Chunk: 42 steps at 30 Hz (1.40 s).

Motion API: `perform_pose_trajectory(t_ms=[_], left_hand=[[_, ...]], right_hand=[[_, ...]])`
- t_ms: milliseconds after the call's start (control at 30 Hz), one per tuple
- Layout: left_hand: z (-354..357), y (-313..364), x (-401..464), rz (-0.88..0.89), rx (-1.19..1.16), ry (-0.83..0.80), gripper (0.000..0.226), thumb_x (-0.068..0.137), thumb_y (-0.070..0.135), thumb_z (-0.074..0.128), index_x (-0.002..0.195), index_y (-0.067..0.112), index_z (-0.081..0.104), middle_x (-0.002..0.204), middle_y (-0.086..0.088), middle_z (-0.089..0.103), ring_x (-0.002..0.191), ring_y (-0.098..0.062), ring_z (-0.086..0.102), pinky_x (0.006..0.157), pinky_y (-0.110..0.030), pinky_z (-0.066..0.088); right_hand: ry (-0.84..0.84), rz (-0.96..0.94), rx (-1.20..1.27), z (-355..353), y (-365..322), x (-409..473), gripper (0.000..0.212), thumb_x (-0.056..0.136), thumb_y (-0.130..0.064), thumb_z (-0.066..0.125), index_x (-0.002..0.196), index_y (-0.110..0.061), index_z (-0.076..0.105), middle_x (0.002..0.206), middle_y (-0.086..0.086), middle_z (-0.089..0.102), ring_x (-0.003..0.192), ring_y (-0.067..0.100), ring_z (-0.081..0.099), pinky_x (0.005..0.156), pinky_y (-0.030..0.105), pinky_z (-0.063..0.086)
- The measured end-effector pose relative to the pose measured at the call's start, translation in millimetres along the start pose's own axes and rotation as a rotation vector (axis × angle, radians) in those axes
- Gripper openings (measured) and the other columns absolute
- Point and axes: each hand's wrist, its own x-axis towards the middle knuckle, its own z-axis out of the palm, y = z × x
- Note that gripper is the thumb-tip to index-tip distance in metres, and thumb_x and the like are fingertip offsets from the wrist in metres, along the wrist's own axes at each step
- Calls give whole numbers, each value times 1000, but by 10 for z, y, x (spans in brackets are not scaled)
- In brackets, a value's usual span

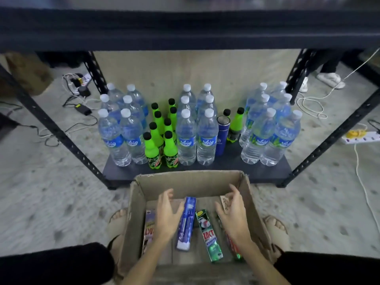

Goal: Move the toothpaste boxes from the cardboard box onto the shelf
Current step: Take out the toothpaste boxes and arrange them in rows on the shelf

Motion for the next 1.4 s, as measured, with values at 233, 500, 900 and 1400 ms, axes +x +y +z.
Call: perform_pose_trajectory(t_ms=[233, 500, 900, 1400], left_hand=[[501, -865, -77, -309, 123, -167, 54, 88, 17, 74, 136, 4, 51, 131, -15, 55, 125, -31, 55, 107, -40, 42], [1146, -1051, -48, -411, 364, -268, 99, 69, 30, 89, 145, 11, 28, 138, -14, 37, 129, -27, 40, 109, -38, 39], [1296, -1234, -37, -420, 196, -194, 68, 75, 7, 79, 132, 8, 41, 129, -11, 46, 127, -29, 45, 109, -49, 43], [527, -381, -305, -132, 15, 21, 76, 77, 18, 78, 143, 29, 43, 129, 9, 54, 108, -4, 52, 89, -28, 44]], right_hand=[[-213, 311, -247, 706, 708, -352, 92, 82, -66, 65, 153, -24, 22, 135, 1, 58, 122, 24, 60, 105, 45, 48], [-266, 495, -202, 1052, 881, -294, 99, 79, -67, 71, 154, -31, 17, 129, 4, 64, 114, 21, 65, 103, 43, 49], [-239, 224, -492, 1015, 1053, -279, 94, 82, -66, 69, 153, -20, 28, 135, 8, 59, 125, 21, 57, 106, 40, 48], [-3, -72, -253, 376, 320, -157, 71, 74, -31, 82, 139, -24, 56, 113, -3, 63, 105, 14, 49, 92, 41, 49]])
